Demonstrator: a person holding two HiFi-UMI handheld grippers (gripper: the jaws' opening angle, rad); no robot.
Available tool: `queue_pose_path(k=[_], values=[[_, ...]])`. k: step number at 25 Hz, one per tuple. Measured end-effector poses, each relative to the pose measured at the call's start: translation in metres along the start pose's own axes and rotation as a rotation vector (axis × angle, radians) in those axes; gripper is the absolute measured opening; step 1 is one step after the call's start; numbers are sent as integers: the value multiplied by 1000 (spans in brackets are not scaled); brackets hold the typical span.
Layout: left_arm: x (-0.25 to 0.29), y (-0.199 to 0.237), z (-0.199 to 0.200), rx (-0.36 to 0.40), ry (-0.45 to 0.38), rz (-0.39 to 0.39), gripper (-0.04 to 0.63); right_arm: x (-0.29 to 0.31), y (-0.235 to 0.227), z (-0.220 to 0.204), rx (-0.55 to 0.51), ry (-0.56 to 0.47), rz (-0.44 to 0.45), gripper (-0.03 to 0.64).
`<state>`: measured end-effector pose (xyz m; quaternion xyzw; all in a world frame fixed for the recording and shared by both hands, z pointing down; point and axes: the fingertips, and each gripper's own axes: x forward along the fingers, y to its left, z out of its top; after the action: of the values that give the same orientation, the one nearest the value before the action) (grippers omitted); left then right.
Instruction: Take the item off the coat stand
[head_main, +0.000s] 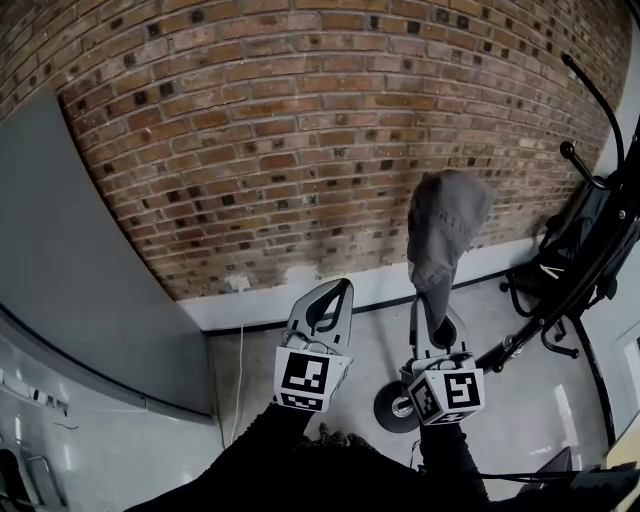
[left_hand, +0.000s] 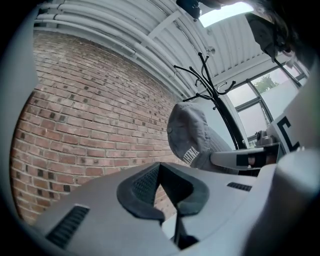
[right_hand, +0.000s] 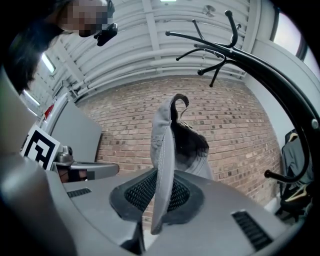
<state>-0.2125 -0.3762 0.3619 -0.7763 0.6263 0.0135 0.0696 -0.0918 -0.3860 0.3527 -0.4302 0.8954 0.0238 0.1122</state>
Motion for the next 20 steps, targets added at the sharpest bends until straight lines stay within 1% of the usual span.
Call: queue_pose_path(k=[3,6,10,20], values=[[-2,-7,-6,-5,12,-4,8,-8,1,-13,-1,40,-6,32],[-4,-13,-9,-5,19,-7,8,-13,3,-17,10,50,5,32],[-6,-16,-9,-1,22,0,8,-18,5,-16,22,54,25,32],[-12,-23,-7,4,21,9,8,-23,11,-4,-17,41,54,31]])
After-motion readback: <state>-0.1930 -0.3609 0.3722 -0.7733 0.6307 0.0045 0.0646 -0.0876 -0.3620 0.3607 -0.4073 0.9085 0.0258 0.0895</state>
